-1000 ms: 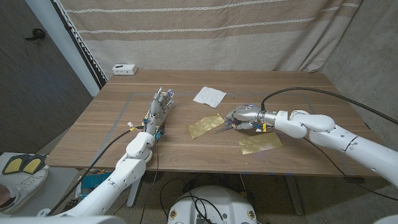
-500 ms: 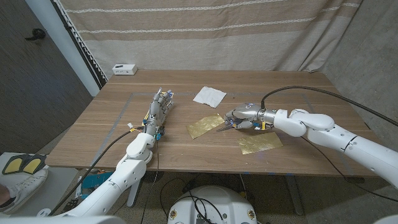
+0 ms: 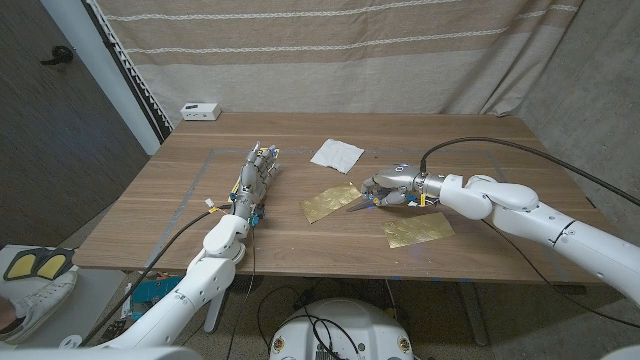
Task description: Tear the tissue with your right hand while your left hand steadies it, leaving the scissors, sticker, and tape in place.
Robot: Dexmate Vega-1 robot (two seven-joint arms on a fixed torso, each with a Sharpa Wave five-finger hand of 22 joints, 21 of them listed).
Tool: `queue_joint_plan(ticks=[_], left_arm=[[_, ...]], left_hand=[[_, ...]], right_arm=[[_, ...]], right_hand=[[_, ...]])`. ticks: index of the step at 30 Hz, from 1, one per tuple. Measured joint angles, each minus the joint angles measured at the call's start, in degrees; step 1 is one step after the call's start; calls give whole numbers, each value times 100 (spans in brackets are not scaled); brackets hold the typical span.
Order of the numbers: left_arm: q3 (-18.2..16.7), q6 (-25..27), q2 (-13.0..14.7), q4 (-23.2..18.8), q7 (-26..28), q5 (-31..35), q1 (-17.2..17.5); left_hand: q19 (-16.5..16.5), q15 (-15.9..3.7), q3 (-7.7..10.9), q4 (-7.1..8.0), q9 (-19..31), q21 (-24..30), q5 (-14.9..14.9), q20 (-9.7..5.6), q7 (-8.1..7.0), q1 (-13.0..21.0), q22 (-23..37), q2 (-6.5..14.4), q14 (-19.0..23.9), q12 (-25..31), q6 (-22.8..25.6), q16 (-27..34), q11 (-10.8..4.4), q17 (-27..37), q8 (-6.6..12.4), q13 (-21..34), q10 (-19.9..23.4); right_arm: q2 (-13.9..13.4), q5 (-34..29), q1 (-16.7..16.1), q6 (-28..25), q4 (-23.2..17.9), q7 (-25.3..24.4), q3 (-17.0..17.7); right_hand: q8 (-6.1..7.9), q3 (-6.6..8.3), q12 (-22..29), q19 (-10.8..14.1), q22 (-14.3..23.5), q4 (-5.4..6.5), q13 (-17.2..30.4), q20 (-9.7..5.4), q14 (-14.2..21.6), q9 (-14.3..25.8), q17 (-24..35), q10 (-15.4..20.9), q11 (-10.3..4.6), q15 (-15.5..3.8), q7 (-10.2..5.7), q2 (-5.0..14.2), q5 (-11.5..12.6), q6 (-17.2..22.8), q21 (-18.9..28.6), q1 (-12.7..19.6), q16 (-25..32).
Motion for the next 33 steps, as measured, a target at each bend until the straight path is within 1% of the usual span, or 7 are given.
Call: queue_joint_plan(ticks=[6, 18, 21, 22, 26, 28, 33], left_arm=[[9, 0, 1, -35, 0, 3, 13], [30, -13, -14, -41, -48, 6, -5], [31, -19, -20, -23, -64, 0, -15], [31, -24, -23, -13, -77, -6, -21], [31, -39, -29, 25, -102, -24, -33], [31, -50, -32, 44, -121, -33, -35], [31, -72, -37, 66, -147, -52, -37]], left_hand=[[0, 0, 0, 0, 0, 0, 0, 0, 0, 0, 0, 0, 0, 0, 0, 0, 25, 0, 0, 0, 25], [0, 0, -16, 16, 0, 0, 30, 0, 0, 0, 0, 0, 0, 0, 0, 0, 23, 0, 0, 15, 23], [0, 0, -16, 16, 0, 0, 30, 0, 0, 0, 0, 0, 0, 0, 0, 0, 23, 0, 0, 15, 23], [0, 0, -16, 16, 0, 0, 30, 0, 0, 0, 0, 0, 0, 0, 0, 0, 23, 0, 0, 15, 23], [0, 0, -32, 32, 0, 0, 30, 0, 0, 0, 0, 0, 0, 0, 0, 0, 23, 0, 0, 15, 23], [0, 0, -49, 15, 0, 0, 30, 0, 0, 0, 0, 0, 0, 0, 0, 0, 23, 0, 0, 15, 23], [0, 0, -56, 8, 0, 0, 30, 0, 0, 0, 0, 0, 0, 0, 0, 0, 22, 0, 0, 14, 22]], right_arm=[[-26, 120, -106, -165, -108, 1, 94], [-80, 465, -347, -618, -445, -4, 338], [-80, 567, -381, -728, -517, 31, 386], [-77, 633, -401, -782, -571, 57, 413], [-41, 859, -443, -978, -696, 128, 487], [-9, 1003, -468, -1072, -778, 168, 535], [44, 1306, -506, -1237, -935, 233, 628]], right_hand=[[0, -22, -51, -62, 1, 21, -163, 0, 89, -130, -15, 176, 32, -10, -28, 3, -23, 149, 49, -3, -5], [0, -66, -112, -62, 16, 59, -359, 0, 170, -288, -46, 232, 73, -91, -64, 13, -49, 534, 135, -13, -55], [61, -94, -178, -61, 16, 45, -424, 0, 222, -351, -72, 297, 137, -101, -109, 13, -51, 748, 185, -13, -55], [62, -94, -207, -61, 16, 45, -450, 0, 242, -381, -79, 335, 175, -121, -116, 13, -51, 820, 198, -13, -58], [62, -134, -264, -61, 16, 36, -542, 0, 284, -508, -110, 341, 179, -122, -179, 13, -63, 1035, 271, -13, -98], [62, -138, -289, -61, 16, 33, -611, 0, 296, -607, -125, 399, 236, -133, -182, 13, -72, 1164, 312, -13, -99], [-95, -164, -436, -61, 41, 9, -761, 0, 355, -1012, -152, 474, 224, -131, -152, 13, -110, 1545, 471, -13, -104]])
